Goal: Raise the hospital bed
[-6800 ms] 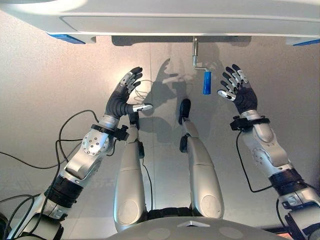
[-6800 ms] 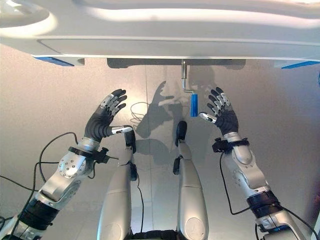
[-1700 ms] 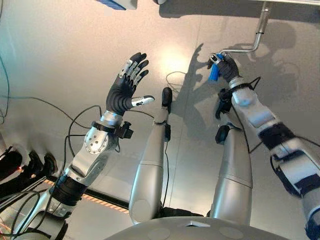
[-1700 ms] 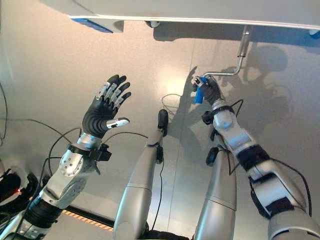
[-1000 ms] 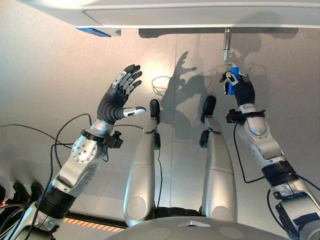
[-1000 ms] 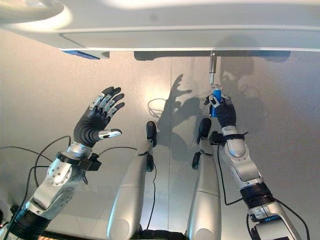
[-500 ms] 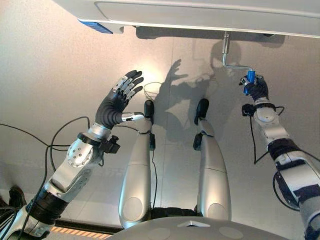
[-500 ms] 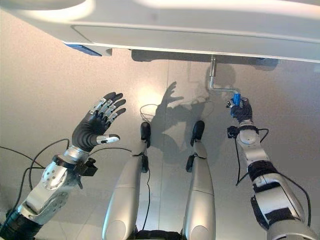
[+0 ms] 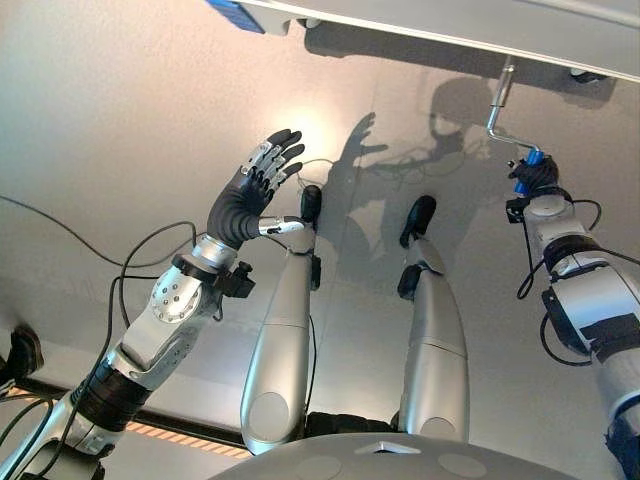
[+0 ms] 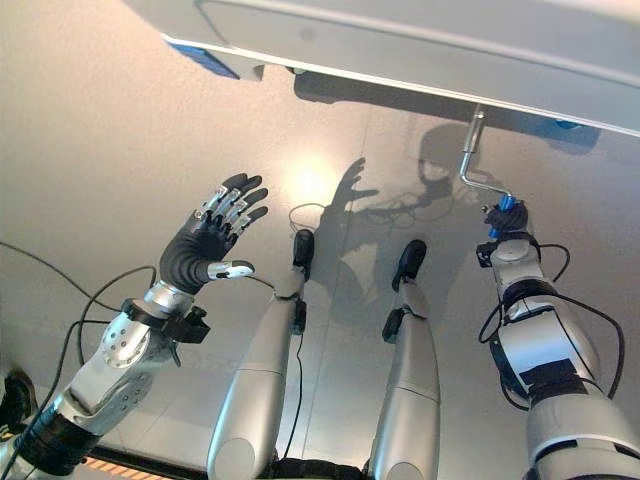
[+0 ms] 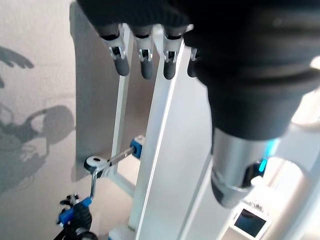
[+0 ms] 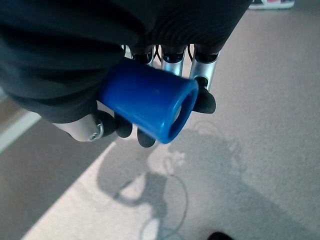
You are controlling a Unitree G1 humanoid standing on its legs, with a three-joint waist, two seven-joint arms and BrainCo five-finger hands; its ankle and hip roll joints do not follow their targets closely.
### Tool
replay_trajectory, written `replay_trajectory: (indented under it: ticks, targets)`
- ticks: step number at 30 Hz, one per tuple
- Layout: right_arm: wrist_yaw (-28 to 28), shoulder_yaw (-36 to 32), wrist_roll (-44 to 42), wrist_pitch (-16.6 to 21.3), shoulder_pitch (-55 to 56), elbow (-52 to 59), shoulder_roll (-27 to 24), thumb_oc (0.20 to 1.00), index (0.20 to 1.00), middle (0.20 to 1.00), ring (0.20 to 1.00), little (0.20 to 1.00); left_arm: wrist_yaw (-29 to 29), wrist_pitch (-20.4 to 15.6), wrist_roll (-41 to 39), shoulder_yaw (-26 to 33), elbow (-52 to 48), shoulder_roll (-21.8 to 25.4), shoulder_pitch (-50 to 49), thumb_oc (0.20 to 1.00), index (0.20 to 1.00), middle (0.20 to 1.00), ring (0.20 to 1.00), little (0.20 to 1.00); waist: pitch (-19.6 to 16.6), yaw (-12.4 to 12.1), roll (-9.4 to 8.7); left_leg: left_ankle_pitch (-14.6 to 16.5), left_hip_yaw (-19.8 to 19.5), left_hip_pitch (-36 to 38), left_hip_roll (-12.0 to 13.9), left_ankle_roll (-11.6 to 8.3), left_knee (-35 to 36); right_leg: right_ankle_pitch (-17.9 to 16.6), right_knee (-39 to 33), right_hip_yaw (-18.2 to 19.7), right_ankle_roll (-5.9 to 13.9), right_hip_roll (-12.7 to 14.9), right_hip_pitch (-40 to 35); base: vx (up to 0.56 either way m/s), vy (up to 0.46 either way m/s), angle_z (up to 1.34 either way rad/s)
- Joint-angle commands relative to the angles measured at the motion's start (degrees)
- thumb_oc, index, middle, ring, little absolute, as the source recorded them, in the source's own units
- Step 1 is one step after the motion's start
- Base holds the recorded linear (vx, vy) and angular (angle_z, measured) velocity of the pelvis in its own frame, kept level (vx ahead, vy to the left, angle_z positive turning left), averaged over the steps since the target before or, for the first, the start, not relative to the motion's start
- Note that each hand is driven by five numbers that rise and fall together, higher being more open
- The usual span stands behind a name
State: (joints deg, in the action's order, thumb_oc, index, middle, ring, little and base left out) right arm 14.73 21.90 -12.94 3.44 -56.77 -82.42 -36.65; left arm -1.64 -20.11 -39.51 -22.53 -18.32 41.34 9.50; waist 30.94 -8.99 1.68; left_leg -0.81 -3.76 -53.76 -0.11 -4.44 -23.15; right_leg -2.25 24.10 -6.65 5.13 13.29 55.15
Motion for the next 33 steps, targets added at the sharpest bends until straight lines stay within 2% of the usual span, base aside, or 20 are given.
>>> replay_trajectory:
  ticks: [1, 6, 12, 15, 22, 26, 31, 33]
  targets:
    - [-2.63, 4.72, 7.38, -3.74, 1.25, -1.07, -1.54, 0.200, 0.200, 0.200, 0.200, 0.200, -0.34, -0.92, 2.11, 1.72, -4.90, -3.19, -0.94, 1.000, 1.000, 1.000, 1.000, 1.000, -1.15, -0.43, 7.09, -1.05, -3.30, -2.14, -1.45, 1.32, 0.58, 4.81, 8.11, 0.12, 2.71, 0.19, 0.58, 0.03, 0.091, 0.24]
    - [-4.13, 6.19, 9.01, -4.80, -2.31, 0.46, 3.40, 0.200, 0.200, 0.200, 0.200, 0.200, -1.75, -0.56, 2.30, 2.67, -4.04, -4.92, 0.42, 1.000, 1.000, 1.000, 1.000, 1.000, -1.15, -2.16, 9.58, -0.16, -2.71, -4.82, -3.30, 2.08, -1.57, 5.26, 9.95, 0.94, 2.98, 2.29, 2.72, 0.04, 0.125, 0.14]
    - [-4.46, 7.11, 8.90, -4.84, -5.42, 1.85, 5.76, 0.200, 0.200, 0.200, 0.200, 0.200, -2.50, -0.78, 2.09, 2.81, -3.30, -5.61, 1.82, 1.000, 1.000, 1.000, 1.000, 1.000, -1.15, -2.98, 10.77, 0.39, -2.39, -6.00, -4.42, 2.52, -2.89, 5.18, 10.36, 1.64, 3.14, 3.13, 3.19, 0.02, 0.095, 0.04]
    - [-4.60, 9.90, 10.74, -4.34, -7.49, 4.14, 7.63, 0.200, 0.200, 0.200, 0.200, 0.200, -3.01, -1.17, 1.79, 2.70, -2.65, -6.13, 3.36, 1.000, 1.000, 1.000, 1.000, 1.000, -1.15, -3.65, 11.56, 0.36, -2.27, -6.33, -5.06, 2.59, -2.98, 4.91, 9.97, 1.88, 3.37, 3.71, 3.17, 0.02, 0.086, 0.02]
    - [-6.25, 15.75, 15.53, -3.32, -10.10, 8.52, 13.38, 0.200, 0.200, 0.200, 0.200, 0.200, -3.23, -1.87, 1.43, 2.86, -2.04, -6.13, 4.58, 1.000, 1.000, 1.000, 1.000, 1.000, -1.15, -4.49, 12.01, 0.14, -2.40, -6.51, -5.64, 2.60, -2.74, 4.46, 8.93, 1.56, 3.64, 4.25, 2.48, 0.01, 0.026, 0.00]
    - [-6.83, 19.34, 17.01, -1.19, -10.31, 15.73, 16.87, 0.200, 0.200, 0.200, 0.200, 0.200, -3.10, -2.22, 1.21, 3.08, -2.35, -5.99, 3.76, 1.000, 1.000, 1.000, 1.000, 1.000, -1.15, -4.43, 12.03, 0.00, -2.35, -6.33, -5.68, 2.50, -2.60, 4.32, 8.75, 1.53, 3.61, 4.41, 2.49, 0.00, 0.000, 0.00]
    - [-6.78, 21.41, 14.02, 2.85, -9.80, 25.51, 19.70, 0.200, 0.200, 0.200, 0.200, 0.200, -2.47, -3.35, 0.19, 2.11, -2.59, -5.38, 3.58, 1.000, 1.000, 1.000, 1.000, 1.000, -1.15, -4.10, 11.89, -0.13, -1.82, -5.24, -5.36, 2.42, -2.09, 3.93, 7.95, 1.98, 3.58, 4.20, 1.71, 0.00, 0.013, -0.03]
    - [-5.76, 20.03, 10.35, 4.31, -8.92, 29.40, 19.61, 0.200, 0.200, 0.200, 0.200, 0.200, -2.05, -3.85, -0.55, 1.33, -2.63, -5.24, 3.64, 1.000, 1.000, 1.000, 1.000, 1.000, -1.15, -3.96, 11.83, -0.24, -1.70, -4.76, -5.20, 2.41, -1.87, 3.82, 7.76, 2.25, 3.62, 4.18, 1.52, 0.00, 0.011, -0.09]
